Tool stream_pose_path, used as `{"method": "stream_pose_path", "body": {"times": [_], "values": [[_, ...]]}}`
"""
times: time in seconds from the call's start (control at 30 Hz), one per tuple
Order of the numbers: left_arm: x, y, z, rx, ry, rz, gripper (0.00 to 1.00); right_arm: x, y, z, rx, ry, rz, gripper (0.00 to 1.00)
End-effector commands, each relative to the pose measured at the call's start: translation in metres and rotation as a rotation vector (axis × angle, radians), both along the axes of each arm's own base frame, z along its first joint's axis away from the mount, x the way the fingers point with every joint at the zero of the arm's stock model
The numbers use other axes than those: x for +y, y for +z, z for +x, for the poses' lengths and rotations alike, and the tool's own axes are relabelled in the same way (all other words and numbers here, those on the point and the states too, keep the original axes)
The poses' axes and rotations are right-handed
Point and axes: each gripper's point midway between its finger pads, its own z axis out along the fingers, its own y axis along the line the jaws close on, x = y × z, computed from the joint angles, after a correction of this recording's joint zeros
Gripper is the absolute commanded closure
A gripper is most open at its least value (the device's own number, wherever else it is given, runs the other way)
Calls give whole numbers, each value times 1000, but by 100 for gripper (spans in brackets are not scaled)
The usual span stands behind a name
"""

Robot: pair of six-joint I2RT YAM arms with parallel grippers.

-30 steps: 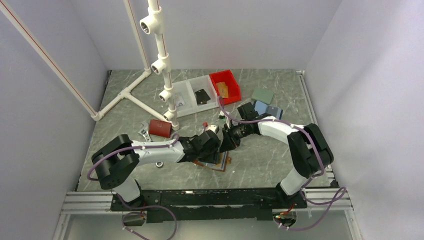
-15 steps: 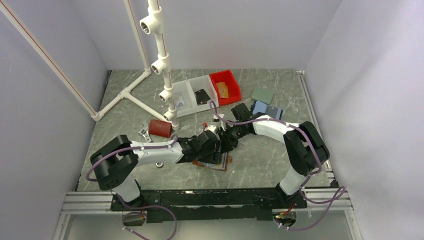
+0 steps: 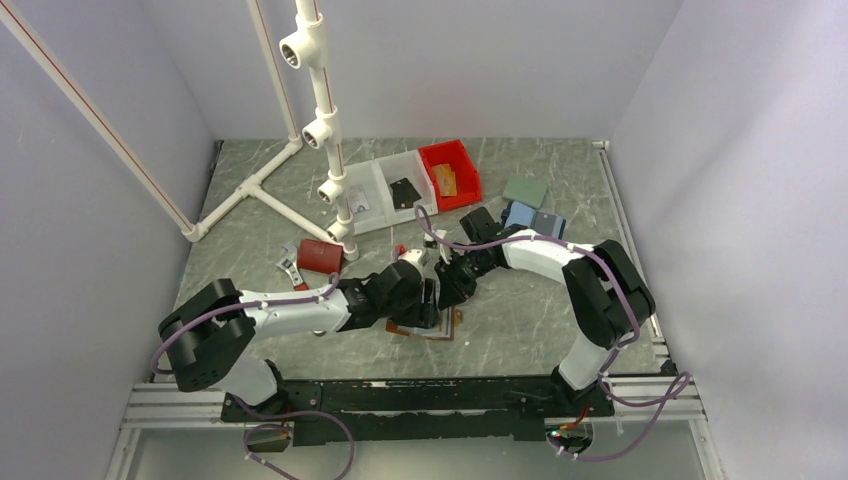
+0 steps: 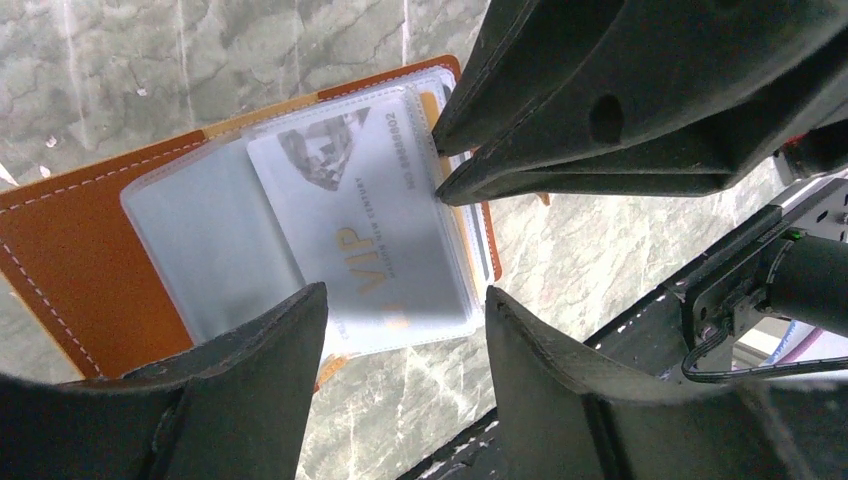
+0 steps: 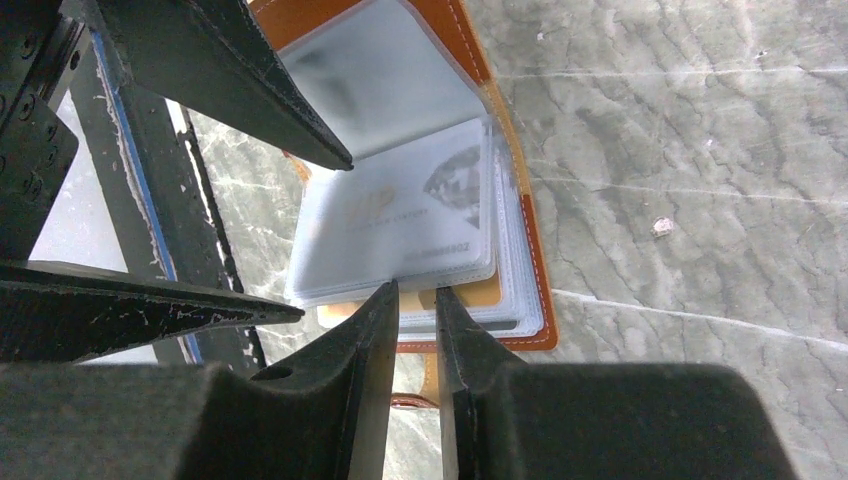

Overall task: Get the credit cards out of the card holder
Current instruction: Remove the credit card from the card holder.

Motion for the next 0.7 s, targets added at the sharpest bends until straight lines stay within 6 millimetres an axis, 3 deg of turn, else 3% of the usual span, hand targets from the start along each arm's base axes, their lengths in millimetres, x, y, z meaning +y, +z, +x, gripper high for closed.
{"method": "stream_pose_path", "body": {"times": [0.0,0.67], "values": [[-6,13,5,-7,13,-76,36,9,10,7,-33,27,34,77],[3,-5,10,12,48,22,37,16,16,-4,15,74,82,77]]}}
